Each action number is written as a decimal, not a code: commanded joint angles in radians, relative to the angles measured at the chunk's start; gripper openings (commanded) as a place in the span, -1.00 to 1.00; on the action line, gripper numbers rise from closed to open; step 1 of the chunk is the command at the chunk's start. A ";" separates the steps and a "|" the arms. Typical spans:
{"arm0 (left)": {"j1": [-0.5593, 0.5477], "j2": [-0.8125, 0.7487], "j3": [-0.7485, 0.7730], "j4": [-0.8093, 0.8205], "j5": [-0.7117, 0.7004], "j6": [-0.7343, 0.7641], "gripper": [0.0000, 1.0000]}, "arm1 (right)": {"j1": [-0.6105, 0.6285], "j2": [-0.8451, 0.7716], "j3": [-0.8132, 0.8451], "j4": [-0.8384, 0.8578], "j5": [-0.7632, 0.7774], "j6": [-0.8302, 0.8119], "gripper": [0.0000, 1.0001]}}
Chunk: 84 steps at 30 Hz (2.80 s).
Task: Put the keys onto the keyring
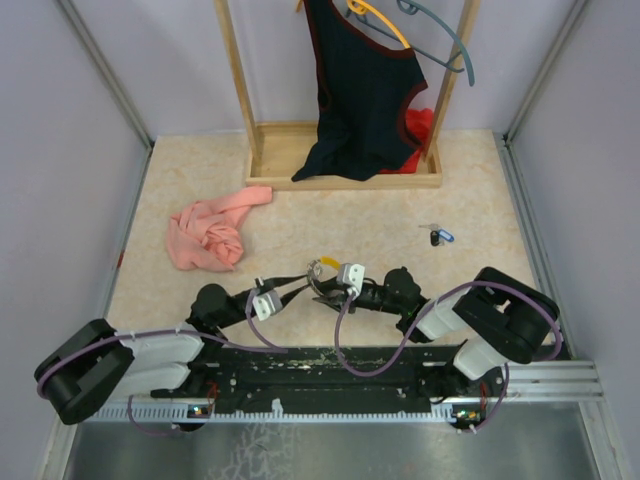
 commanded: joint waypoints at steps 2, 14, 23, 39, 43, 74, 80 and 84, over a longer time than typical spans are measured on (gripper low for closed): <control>-0.006 0.012 0.028 0.039 0.009 -0.015 -0.46 | -0.002 -0.008 0.034 0.078 -0.026 0.015 -1.00; -0.007 -0.090 0.032 -0.112 -0.072 -0.026 -0.98 | -0.002 -0.023 0.026 0.030 0.023 -0.002 -1.00; -0.007 -0.185 0.108 -0.402 -0.119 -0.086 -0.99 | -0.001 -0.036 0.033 -0.073 0.081 -0.022 -0.96; -0.005 -0.122 0.218 -0.623 -0.073 -0.149 -0.98 | -0.001 -0.202 0.077 -0.454 0.110 -0.063 -0.04; -0.005 -0.080 0.242 -0.647 -0.044 -0.149 -0.98 | -0.002 -0.243 0.080 -0.509 0.124 -0.096 0.00; 0.004 -0.053 0.296 -0.716 0.002 -0.151 -0.98 | -0.056 -0.216 0.396 -0.990 -0.135 -0.661 -0.42; 0.005 -0.055 0.296 -0.710 0.005 -0.152 -0.98 | -0.056 -0.187 0.413 -0.989 -0.161 -0.664 -0.51; 0.006 -0.055 0.296 -0.705 0.010 -0.156 -0.98 | -0.056 -0.174 0.413 -0.970 -0.170 -0.656 -0.63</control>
